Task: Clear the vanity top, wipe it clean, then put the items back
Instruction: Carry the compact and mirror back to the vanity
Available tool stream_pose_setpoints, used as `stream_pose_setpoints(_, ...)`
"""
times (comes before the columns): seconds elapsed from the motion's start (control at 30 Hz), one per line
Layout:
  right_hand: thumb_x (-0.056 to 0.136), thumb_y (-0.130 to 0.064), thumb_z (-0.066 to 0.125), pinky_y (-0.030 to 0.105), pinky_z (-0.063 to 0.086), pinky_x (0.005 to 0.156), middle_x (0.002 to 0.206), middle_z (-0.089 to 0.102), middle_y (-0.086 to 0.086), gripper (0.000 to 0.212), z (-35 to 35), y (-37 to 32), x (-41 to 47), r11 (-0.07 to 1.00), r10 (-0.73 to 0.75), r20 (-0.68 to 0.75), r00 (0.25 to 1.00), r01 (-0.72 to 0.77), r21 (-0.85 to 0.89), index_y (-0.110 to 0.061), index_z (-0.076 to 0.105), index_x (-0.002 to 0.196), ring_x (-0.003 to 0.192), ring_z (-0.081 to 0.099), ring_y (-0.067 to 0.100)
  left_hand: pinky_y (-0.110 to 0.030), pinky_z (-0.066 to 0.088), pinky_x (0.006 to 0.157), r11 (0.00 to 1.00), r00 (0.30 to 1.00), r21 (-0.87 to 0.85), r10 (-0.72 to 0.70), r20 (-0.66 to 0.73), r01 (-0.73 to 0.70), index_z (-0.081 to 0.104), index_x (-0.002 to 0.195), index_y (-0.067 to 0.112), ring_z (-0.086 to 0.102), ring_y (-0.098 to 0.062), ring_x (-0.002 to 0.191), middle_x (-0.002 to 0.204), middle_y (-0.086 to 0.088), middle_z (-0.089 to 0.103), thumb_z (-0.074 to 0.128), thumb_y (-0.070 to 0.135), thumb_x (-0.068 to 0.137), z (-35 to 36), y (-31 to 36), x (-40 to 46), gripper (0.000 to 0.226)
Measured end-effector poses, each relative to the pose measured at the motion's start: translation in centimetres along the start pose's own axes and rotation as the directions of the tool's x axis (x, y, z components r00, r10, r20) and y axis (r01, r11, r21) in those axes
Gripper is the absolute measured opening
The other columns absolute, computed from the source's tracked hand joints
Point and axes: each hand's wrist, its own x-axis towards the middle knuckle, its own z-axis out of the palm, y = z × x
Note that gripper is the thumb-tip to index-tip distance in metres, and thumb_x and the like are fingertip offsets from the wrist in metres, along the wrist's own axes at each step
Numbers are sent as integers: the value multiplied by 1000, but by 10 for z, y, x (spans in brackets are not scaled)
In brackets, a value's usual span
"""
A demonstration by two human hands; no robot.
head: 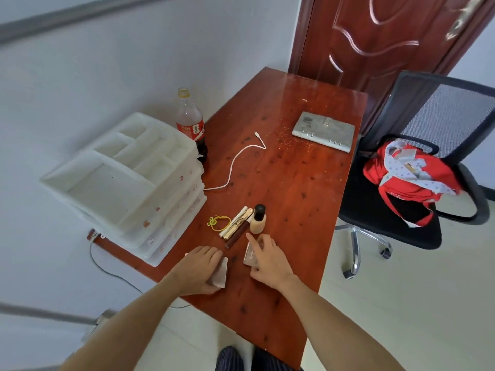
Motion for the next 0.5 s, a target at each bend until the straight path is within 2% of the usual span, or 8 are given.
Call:
stream_pose_setpoints(0.13, 75, -36, 60, 32, 37, 94, 135, 33, 6, 77, -3, -4, 0, 991, -66, 93, 993, 76, -111, -30, 27, 144, 122, 35, 25, -26, 38, 95, 975, 976, -96, -207, -71, 199, 30, 141, 15, 43, -17, 121, 137, -3, 43, 48, 65, 78, -8, 12, -15, 82)
stream_pose_setpoints(0.2, 73, -37, 59, 31, 39, 91, 131, 36, 5, 70, -4, -9, 0, 983, -107, 102, 989, 120, -136, -31, 35, 138, 117, 38, 23, -27, 38, 94, 950, 950, -136, -295, -98, 281, 31, 140, 16, 44, -18, 120, 136, -2, 45, 50, 65, 76, -11, 20, -24, 83)
stream_pose_setpoints(0.27, 70, -38, 61, 30, 41, 87, 122, 38, 4, 64, -7, -15, 1, 977, -153, 102, 983, 166, -131, -33, 39, 130, 109, 42, 23, -29, 42, 86, 918, 910, -172, -383, -160, 356, 38, 136, 15, 52, -19, 111, 128, -2, 52, 54, 67, 72, -12, 27, -31, 83)
stream_pose_setpoints(0.33, 68, -41, 64, 31, 41, 85, 117, 38, 4, 62, -11, -22, 4, 965, -220, 118, 968, 234, -122, -33, 40, 125, 106, 43, 23, -30, 45, 77, 874, 854, -214, -477, -207, 437, 46, 129, 13, 58, -21, 99, 115, -2, 58, 56, 68, 67, -18, 36, -40, 84)
stream_pose_setpoints(0.4, 68, -39, 66, 32, 41, 85, 115, 40, 4, 58, -17, -32, 7, 939, -311, 129, 942, 325, -111, -32, 42, 120, 105, 44, 23, -28, 44, 73, 812, 791, -245, -577, -202, 530, 45, 126, 15, 56, -19, 95, 110, 1, 57, 54, 69, 66, -25, 47, -52, 81)
stream_pose_setpoints(0.5, 71, -33, 66, 32, 45, 79, 111, 42, 4, 48, -29, -58, 13, 869, -479, 117, 870, 488, -76, -28, 45, 114, 102, 48, 23, -28, 43, 72, 666, 634, -290, -745, -207, 687, 46, 120, 17, 55, -18, 93, 108, 2, 57, 55, 66, 67, -39, 64, -80, 73)
